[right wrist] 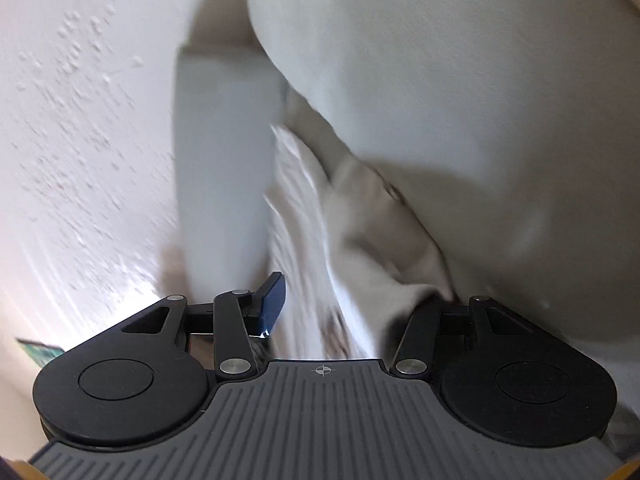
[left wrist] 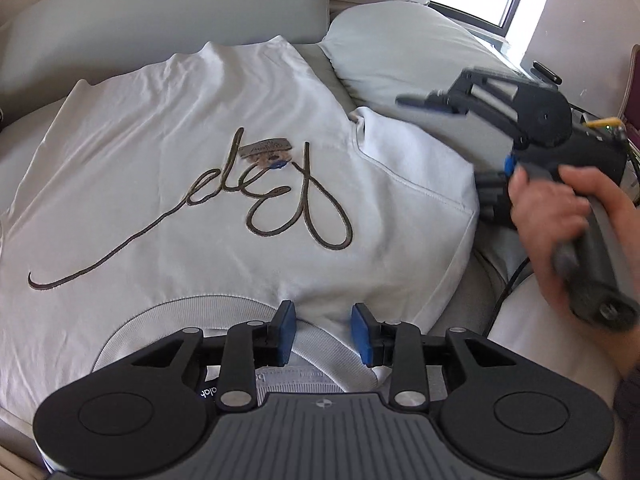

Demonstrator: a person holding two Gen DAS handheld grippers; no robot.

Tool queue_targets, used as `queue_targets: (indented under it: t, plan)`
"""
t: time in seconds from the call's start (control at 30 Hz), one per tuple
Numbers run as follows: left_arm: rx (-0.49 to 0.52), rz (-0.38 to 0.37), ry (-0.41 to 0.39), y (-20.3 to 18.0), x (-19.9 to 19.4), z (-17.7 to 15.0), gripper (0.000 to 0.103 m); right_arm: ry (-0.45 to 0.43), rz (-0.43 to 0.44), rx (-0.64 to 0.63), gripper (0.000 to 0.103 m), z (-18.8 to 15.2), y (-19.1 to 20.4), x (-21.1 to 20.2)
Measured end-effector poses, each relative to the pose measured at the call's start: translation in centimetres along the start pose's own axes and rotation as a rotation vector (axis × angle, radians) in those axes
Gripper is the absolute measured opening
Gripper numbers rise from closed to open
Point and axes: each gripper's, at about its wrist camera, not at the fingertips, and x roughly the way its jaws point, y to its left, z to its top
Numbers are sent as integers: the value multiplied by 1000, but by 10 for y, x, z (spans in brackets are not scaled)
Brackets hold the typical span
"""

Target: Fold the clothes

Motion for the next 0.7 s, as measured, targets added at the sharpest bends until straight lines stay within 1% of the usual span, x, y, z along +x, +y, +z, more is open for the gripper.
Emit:
queue_targets:
  t: [0.1, 0.17, 0.2, 0.23, 0.27, 0.3, 0.33, 0.37, 0.43, 0.5, 0.53, 0.57, 0.63, 0.67, 0.7]
  plan:
    - [-8, -8, 0, 3, 0, 1, 33, -163, 55, -146, 49, -3, 23, -29]
    - [-7, -8, -4, 3, 0, 1, 33, -222, 75, -226, 47, -9, 36, -47]
    - [-4, -7, -6, 3, 1, 0, 33, -249, 70, -265, 47, -12, 42, -55]
    - [0, -6, -7, 2, 1, 0, 33, -263, 42, -297, 47, -14, 45, -57]
    - [3, -5, -8, 2, 1, 0, 33, -272, 6, -326, 47, -14, 48, -58]
    - [6, -4, -8, 2, 0, 0, 33, -255, -35, -330, 47, -11, 48, -57]
    - [9, -3, -8, 1, 0, 0, 33, -234, -80, -306, 47, -8, 46, -54]
    - [6, -4, -7, 2, 0, 0, 33, -227, -105, -276, 47, -6, 42, -54]
    - [2, -8, -6, 3, 0, 1, 33, -221, -139, -219, 47, 0, 35, -55]
    - [1, -9, -7, 4, 1, 1, 33, -185, -171, -172, 45, 8, 28, -49]
    - [2, -8, -8, 4, 1, 1, 33, -177, -184, -151, 41, 12, 25, -47]
    - [4, -7, -9, 4, 1, 0, 33, -181, -183, -131, 34, 15, 23, -48]
    - [3, -8, -10, 4, 2, 0, 33, -199, -175, -104, 30, 23, 20, -48]
    - [1, -10, -10, 5, 2, 0, 33, -205, -178, -100, 25, 27, 21, -45]
    - [0, -11, -10, 5, 2, 0, 33, -212, -202, -147, 16, 25, 27, -43]
